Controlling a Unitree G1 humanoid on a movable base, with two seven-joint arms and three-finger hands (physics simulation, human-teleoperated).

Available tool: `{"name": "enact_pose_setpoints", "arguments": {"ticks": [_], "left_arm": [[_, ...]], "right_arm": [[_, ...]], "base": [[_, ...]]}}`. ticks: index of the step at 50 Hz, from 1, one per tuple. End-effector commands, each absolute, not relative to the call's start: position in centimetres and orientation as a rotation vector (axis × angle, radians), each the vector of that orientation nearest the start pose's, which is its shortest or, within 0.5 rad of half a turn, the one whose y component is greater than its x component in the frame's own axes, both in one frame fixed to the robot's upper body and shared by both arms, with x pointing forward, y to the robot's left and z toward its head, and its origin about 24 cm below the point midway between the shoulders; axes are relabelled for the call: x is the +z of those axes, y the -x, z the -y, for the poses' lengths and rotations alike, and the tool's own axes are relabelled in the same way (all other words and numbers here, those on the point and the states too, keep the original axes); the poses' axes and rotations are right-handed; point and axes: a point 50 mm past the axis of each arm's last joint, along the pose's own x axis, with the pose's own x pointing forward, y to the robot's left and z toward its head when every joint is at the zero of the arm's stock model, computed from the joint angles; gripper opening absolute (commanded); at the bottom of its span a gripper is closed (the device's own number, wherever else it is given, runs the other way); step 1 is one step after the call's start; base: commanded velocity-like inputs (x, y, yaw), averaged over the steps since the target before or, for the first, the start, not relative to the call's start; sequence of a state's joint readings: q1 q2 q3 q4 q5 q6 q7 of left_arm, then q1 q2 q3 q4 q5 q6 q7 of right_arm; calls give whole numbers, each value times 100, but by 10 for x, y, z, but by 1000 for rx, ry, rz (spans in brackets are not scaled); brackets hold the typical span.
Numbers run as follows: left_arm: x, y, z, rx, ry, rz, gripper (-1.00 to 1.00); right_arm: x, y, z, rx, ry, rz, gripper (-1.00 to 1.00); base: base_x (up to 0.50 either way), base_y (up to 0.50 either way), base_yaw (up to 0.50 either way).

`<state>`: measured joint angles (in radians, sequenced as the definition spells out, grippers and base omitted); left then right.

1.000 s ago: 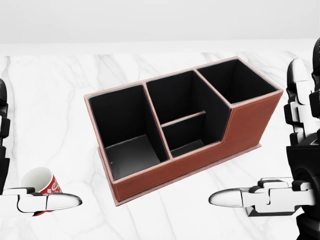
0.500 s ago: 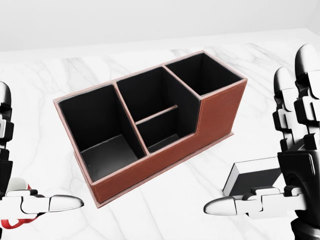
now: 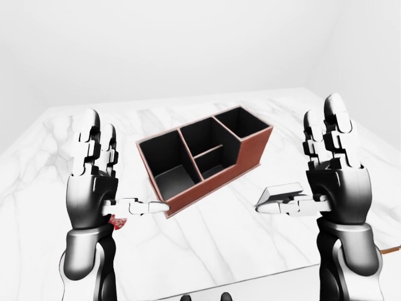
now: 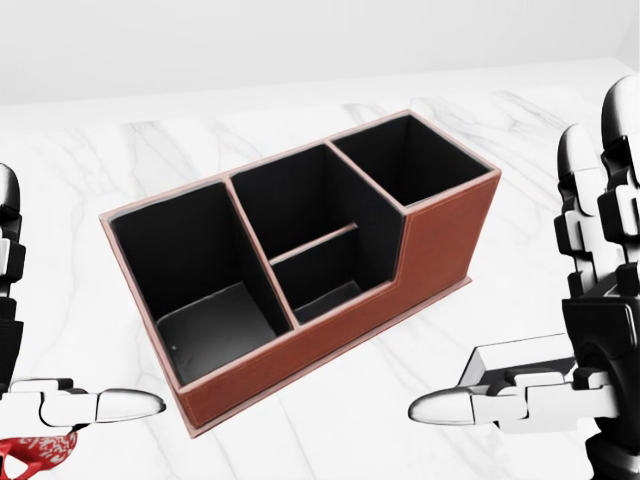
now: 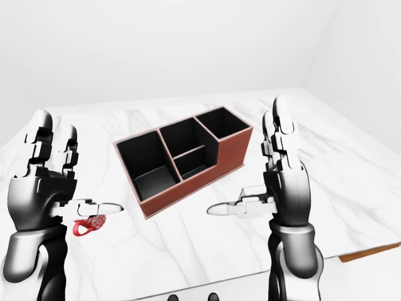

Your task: Pick up the book and place it in the left compartment of the caddy.

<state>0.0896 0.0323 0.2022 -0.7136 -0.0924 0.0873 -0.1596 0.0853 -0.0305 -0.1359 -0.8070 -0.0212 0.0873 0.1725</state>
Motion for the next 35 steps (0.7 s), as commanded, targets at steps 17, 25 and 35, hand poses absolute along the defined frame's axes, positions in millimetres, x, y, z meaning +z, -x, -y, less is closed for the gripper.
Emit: {"name": "enact_pose_setpoints", "arguments": {"ticks": [17, 25, 35], "left_arm": [[174, -199, -188, 16, -66, 538, 100], [174, -201, -192, 19, -61, 539, 100], [174, -205, -201, 35, -42, 543, 100]], "right_arm": [[183, -195, 175, 16, 189, 571, 100], [185, -190, 183, 71, 508, 514, 100], [178, -186, 192, 101, 859, 312, 100]], "base": [[11, -2, 0], [0, 0, 0], [0, 0, 0]]}}
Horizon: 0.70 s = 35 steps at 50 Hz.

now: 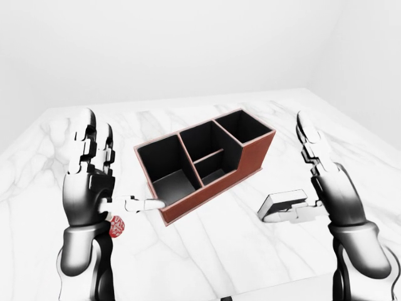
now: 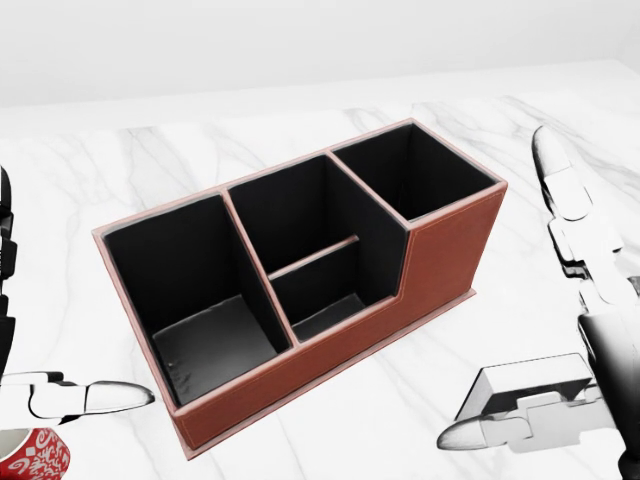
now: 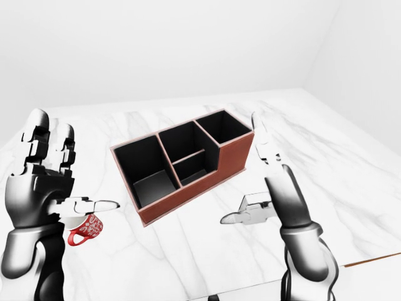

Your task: Pick up the book and place it in the left compartment of the caddy.

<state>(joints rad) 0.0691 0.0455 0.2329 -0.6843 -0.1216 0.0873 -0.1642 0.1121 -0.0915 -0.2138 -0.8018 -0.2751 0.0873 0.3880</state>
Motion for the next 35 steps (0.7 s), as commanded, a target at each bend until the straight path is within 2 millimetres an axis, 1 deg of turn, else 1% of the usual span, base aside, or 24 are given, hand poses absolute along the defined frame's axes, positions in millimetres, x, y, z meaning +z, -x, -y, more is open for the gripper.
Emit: {"name": "enact_pose_setpoints", "arguments": {"ticks": [1, 6, 7, 10, 11, 15, 16, 22, 25, 28, 31, 33, 35], "left_arm": [[174, -205, -201, 35, -40, 541, 100], [173, -207, -204, 39, -33, 536, 100], [173, -207, -204, 39, -32, 535, 100], [172, -208, -205, 39, -30, 530, 100], [172, -209, -205, 41, -28, 528, 100], [172, -210, -206, 43, -27, 528, 100], [172, -209, -206, 44, -27, 529, 100], [173, -209, -210, 56, -26, 537, 100], [174, -209, -212, 61, -25, 538, 100], [174, -210, -214, 68, -22, 541, 100], [173, -211, -215, 72, -19, 536, 100], [173, -210, -215, 73, -19, 535, 100], [174, -210, -216, 76, -18, 537, 100]], "right_arm": [[176, -187, 193, 104, 882, 288, 100], [167, -197, 192, 135, 1016, 178, 100], [166, -198, 195, 136, 1067, 142, 100], [168, -204, 203, 82, 1136, 105, 100], [167, -210, 205, 72, 1175, 80, 100], [165, -213, 213, 27, 1243, 20, 100], [166, -217, 214, 13, 1286, 2, 100], [173, -222, 228, -54, 1356, -33, 100], [176, -226, 230, -63, 1377, -33, 100], [169, -235, 231, -33, 1421, -75, 100], [158, -245, 227, 13, 1449, -116, 100], [154, -248, 225, 29, 1464, -128, 100], [146, -249, 221, 73, 1515, -149, 100]], "base": [[0, 0, 0], [0, 0, 0], [0, 0, 0], [0, 0, 0], [0, 0, 0], [0, 0, 0], [0, 0, 0], [0, 0, 0], [0, 0, 0], [0, 0, 0], [0, 0, 0], [0, 0, 0], [0, 0, 0]]}}
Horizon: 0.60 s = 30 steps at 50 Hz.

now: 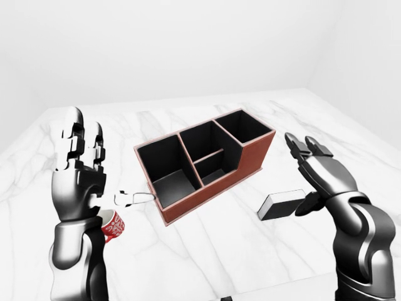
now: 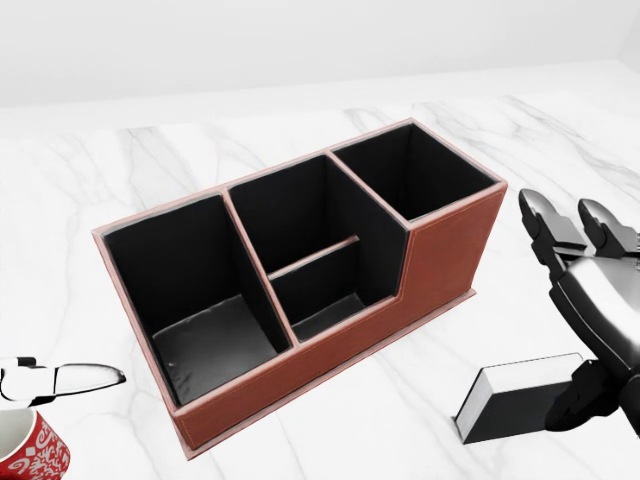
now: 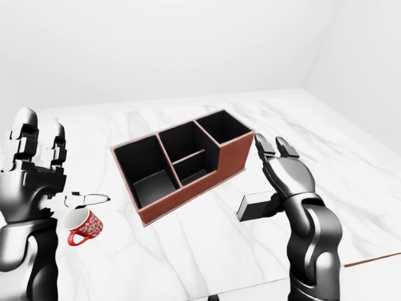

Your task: Pick up the book and place it in the left compartment of the caddy.

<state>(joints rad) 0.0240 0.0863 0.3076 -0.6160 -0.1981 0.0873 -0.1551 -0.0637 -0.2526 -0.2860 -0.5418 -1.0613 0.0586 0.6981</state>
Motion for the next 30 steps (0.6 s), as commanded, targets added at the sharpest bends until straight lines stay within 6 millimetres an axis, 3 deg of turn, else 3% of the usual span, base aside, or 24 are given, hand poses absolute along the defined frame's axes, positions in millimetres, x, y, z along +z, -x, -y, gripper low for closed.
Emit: {"name": "enact_pose_setpoints", "arguments": {"ticks": [1, 8, 30], "left_arm": [[174, -210, -216, 76, -17, 537, 100], [172, -212, -216, 79, -19, 526, 100], [173, -212, -218, 93, -23, 531, 100]], "right_arm": [[144, -250, 220, 80, 1514, -153, 100], [128, -259, 209, 150, 1563, -193, 100], [89, -282, 209, 292, 1605, -364, 100]], "base": [[0, 0, 0], [0, 0, 0], [0, 0, 0]]}}
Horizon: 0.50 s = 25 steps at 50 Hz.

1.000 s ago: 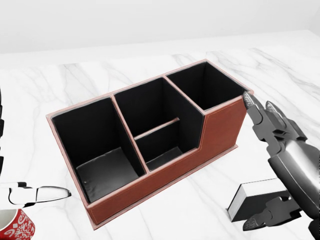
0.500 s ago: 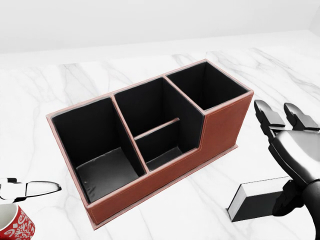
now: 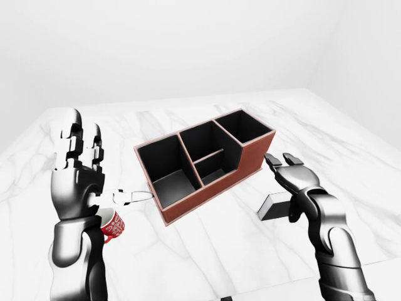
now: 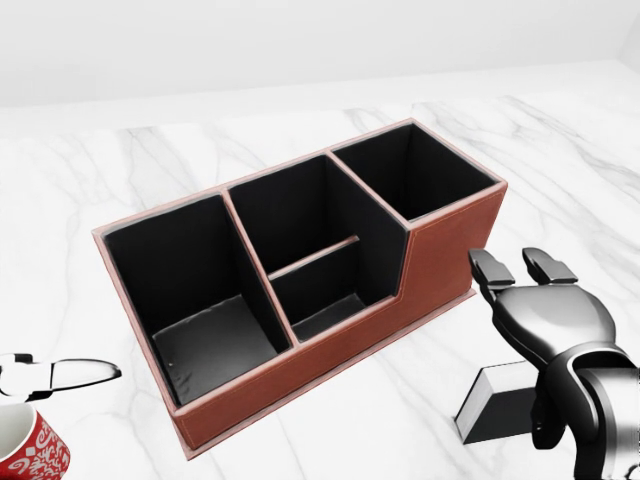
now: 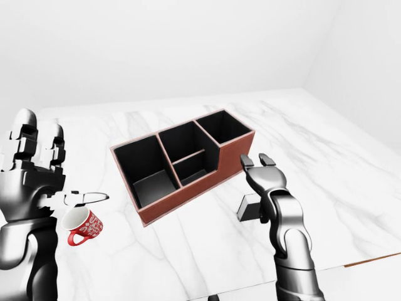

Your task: Pick up the book and place it in the left compartment of the caddy.

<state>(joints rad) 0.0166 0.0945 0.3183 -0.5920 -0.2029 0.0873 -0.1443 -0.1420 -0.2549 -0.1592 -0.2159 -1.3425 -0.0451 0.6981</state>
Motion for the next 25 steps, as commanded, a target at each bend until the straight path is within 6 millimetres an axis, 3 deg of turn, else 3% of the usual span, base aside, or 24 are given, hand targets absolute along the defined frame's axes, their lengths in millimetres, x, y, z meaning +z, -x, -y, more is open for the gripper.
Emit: {"name": "enact_pose_setpoints", "arguments": {"ticks": [1, 8, 25], "left_arm": [[173, -212, -219, 95, -23, 533, 100], [174, -211, -221, 105, -23, 537, 100], [175, -211, -221, 108, -26, 540, 100]], "right_arm": [[87, -284, 210, 297, 1603, -376, 100], [74, -298, 215, 315, 1577, -438, 100], [43, -312, 230, 309, 1552, -526, 100]], "base": [[0, 0, 0], [0, 0, 0], [0, 0, 0]]}}
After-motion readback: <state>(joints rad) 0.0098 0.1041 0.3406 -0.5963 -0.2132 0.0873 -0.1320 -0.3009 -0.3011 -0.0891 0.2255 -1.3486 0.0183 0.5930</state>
